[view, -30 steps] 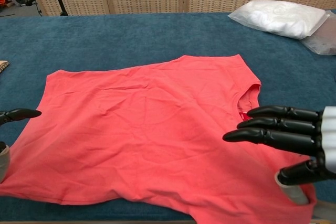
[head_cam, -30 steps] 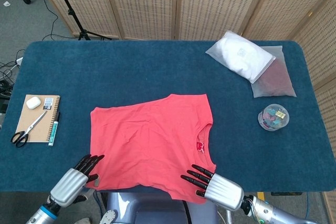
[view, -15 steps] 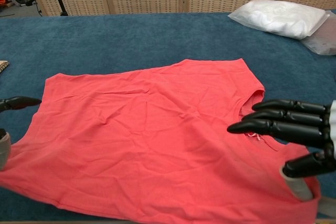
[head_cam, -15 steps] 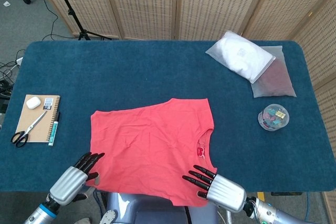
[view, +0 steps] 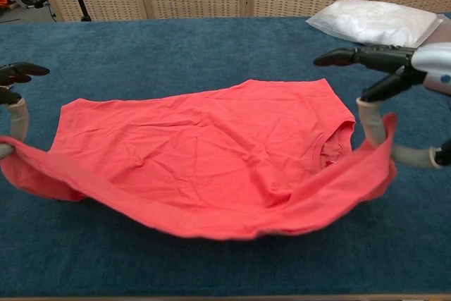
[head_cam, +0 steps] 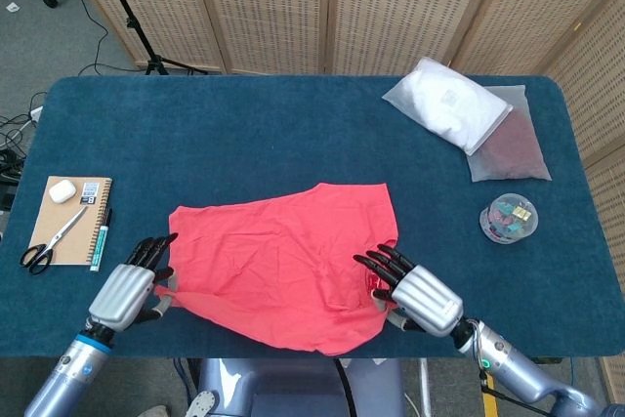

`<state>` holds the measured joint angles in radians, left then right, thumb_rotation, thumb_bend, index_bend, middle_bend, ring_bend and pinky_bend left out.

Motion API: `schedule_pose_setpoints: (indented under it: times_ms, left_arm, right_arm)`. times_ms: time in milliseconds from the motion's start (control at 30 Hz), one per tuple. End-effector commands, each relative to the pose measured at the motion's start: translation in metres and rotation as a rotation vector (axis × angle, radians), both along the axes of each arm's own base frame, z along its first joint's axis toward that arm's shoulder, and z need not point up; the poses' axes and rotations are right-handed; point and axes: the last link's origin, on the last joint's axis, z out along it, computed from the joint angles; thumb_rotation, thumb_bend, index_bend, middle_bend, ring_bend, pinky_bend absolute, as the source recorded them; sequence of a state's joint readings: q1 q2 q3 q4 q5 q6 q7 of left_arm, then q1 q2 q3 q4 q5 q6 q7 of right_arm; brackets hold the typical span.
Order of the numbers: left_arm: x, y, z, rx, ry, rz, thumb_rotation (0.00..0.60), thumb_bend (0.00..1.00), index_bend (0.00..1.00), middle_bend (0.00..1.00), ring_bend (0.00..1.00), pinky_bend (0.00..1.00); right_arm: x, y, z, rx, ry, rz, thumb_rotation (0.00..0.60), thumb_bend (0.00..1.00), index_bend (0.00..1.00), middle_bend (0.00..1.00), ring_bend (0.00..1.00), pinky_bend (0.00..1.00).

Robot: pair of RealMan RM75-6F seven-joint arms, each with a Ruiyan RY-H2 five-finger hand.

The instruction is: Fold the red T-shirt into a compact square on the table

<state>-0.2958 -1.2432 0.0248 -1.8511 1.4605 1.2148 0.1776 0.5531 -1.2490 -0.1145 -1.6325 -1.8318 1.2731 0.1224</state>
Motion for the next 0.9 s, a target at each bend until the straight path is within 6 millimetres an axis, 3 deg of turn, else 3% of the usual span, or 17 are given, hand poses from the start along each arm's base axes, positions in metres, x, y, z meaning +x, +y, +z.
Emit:
schedule_pose_setpoints:
  times_ms: [33,500,900]
  left_arm:
    - [0.004,0.035,0.004,0.008,-0.011,0.09,0.6,0.63,0.74,0.0,0.0,0.0]
    - [-0.012,0.084,-0.006,0.022,-0.012,0.257,0.6,0.63,0.74,0.0,0.0,0.0]
    - [-0.011,0.107,-0.012,0.064,-0.049,0.309,0.6,0.64,0.74,0.0,0.0,0.0]
  right_arm:
    - [0.01,-0.035,0.004,0.01,-0.059,-0.124,0.6,0.52,0.66,0.04,0.0,0.0]
    - [0.013,-0.101,-0.015,-0.032,-0.021,-0.317,0.6,0.54,0.66,0.04,0.0,0.0]
    - [0.013,-0.141,-0.021,-0.068,-0.007,-0.419,0.6,0.54,0.66,0.04,0.0,0.0]
